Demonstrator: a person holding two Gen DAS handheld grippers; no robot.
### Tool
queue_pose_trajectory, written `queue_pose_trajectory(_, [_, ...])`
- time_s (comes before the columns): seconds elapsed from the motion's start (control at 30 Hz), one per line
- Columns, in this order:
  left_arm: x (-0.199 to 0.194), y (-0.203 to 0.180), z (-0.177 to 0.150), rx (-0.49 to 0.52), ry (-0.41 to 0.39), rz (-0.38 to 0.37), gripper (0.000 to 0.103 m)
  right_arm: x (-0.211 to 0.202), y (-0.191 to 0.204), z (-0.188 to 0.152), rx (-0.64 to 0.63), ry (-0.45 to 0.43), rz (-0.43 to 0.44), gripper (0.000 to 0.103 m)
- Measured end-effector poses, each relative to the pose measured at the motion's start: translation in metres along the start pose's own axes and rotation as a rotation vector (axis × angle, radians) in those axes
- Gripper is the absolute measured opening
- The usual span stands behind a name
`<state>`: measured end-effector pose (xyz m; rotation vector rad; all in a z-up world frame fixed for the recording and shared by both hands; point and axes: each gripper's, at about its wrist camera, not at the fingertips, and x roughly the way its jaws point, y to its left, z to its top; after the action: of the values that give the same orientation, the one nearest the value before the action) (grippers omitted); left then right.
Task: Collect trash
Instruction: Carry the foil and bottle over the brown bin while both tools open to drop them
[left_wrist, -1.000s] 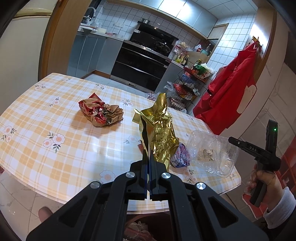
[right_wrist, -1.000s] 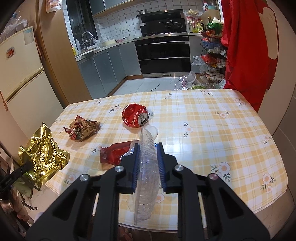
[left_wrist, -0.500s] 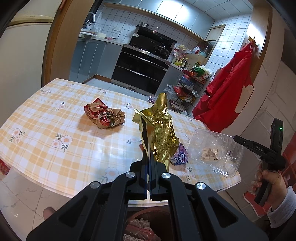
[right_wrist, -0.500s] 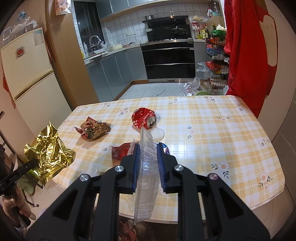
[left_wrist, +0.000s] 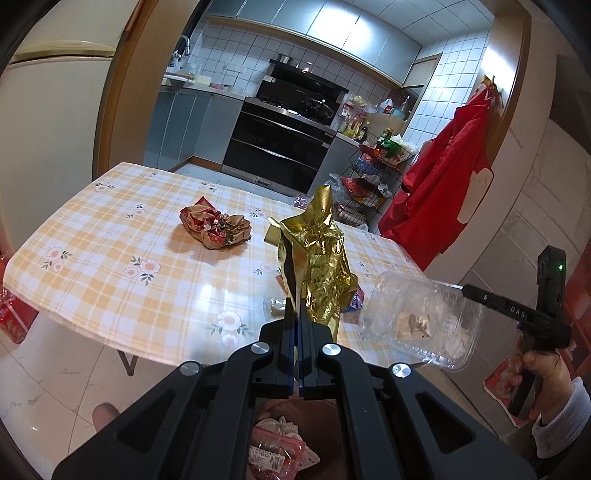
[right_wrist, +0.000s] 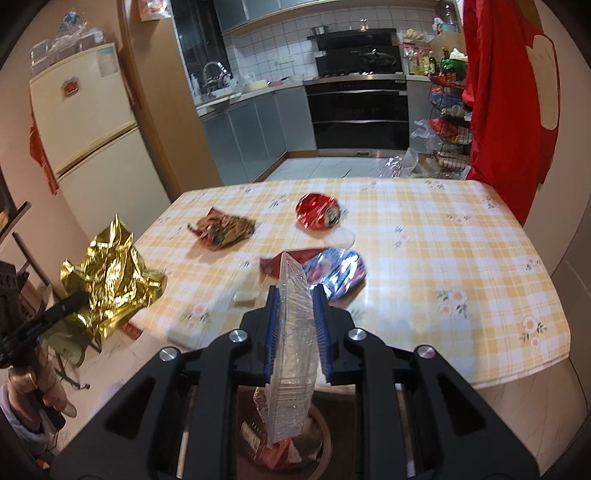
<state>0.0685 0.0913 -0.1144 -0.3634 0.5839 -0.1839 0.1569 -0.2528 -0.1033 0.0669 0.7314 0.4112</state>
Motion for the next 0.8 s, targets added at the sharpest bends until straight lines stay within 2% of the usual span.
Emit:
queue_pose_trajectory(0.4, [-0.026,-0.002,-0.024,0.002,0.002,-0.010,0.001,0.012,0.025,-0.063,-0.010,0.114,0.014,0.022])
queue_pose_trajectory(0.8, [-0.027,-0.003,-0.027,0.007,0.007,-0.021,0.001,0.023,0.035,-0.081,-0.012,0.180,0.034,0.023])
